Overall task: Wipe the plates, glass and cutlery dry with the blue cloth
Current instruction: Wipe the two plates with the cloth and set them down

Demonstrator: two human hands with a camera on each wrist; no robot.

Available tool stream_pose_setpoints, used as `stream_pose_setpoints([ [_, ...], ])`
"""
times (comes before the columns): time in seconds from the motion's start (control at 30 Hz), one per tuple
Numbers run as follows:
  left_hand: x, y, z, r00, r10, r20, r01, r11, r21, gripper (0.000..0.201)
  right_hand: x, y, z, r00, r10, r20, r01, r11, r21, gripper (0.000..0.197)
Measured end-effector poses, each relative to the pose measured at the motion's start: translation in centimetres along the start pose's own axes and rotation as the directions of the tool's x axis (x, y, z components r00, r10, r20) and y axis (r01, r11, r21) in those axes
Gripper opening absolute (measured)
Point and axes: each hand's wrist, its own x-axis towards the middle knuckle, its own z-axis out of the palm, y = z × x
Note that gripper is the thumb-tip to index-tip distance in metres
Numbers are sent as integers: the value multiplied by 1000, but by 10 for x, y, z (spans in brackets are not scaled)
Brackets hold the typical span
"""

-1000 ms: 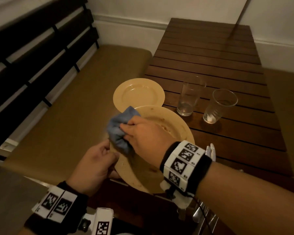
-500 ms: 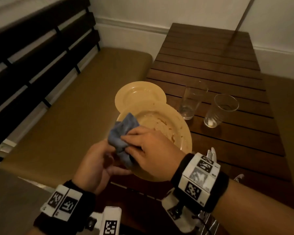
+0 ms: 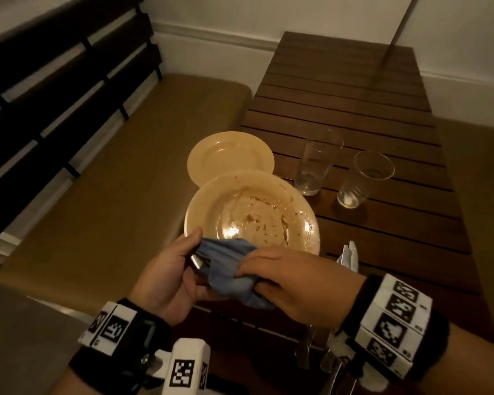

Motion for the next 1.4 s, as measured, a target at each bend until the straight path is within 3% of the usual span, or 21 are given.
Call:
stream_pose_setpoints([
  [0.17,-4,-9,6,1000,17,7,-17,1000,-7,49,-15,3,1,998,52,-42,-54,998,-30,22],
  [0.27,-11,-4,7,995,99,28,-99,994,36,33,-24,11,3,987,62,-147,-92,974,-207,26],
  [0.33,-15,-2,10,991,127,49,-130,989,69,29,-26,10,6,996,29,-83,-45,981,-189,36],
  [0.43,-17,-3,13,983,135,126,-153,977,147,33,-9,0,11,997,-60,-55,51,986,-160,42],
  [0.6,-21,-5,12,969,124,212,-169,964,207,42,29,8,3,996,-24,-88,-10,932,-361,45],
  [0.67,-23,-6,13,962,124,243,-182,955,233,42,33,7,-8,986,58,-155,-114,917,-382,45],
  [0.77,-30,-7,15,951,134,280,-198,956,217,39,29,22,-27,946,213,-244,-308,824,-476,43],
  [0.9,-34,-11,10,951,174,255,-221,961,168,43,17,35,-28,885,392,-254,-461,819,-342,33],
  [1.0,-32,-12,11,953,220,208,-253,956,149,40,6,19,-17,932,322,-166,-356,901,-247,25],
  [1.1,-29,-11,10,951,229,210,-268,947,180,41,3,-3,-8,993,111,-51,-115,989,-95,21],
  [1.17,-28,-7,10,949,226,218,-269,944,192,41,7,-13,-2,991,20,-130,-20,1000,3,21],
  [1.3,-27,-5,15,945,157,285,-235,935,266,45,32,-18,-9,934,-8,-357,56,991,124,29],
  [1.37,-29,-5,20,947,146,286,-224,939,262,41,48,-17,-15,923,-59,-381,103,990,97,29],
  [1.4,-29,-7,21,948,158,277,-232,938,257,41,54,-16,-18,932,-30,-362,59,996,67,27],
])
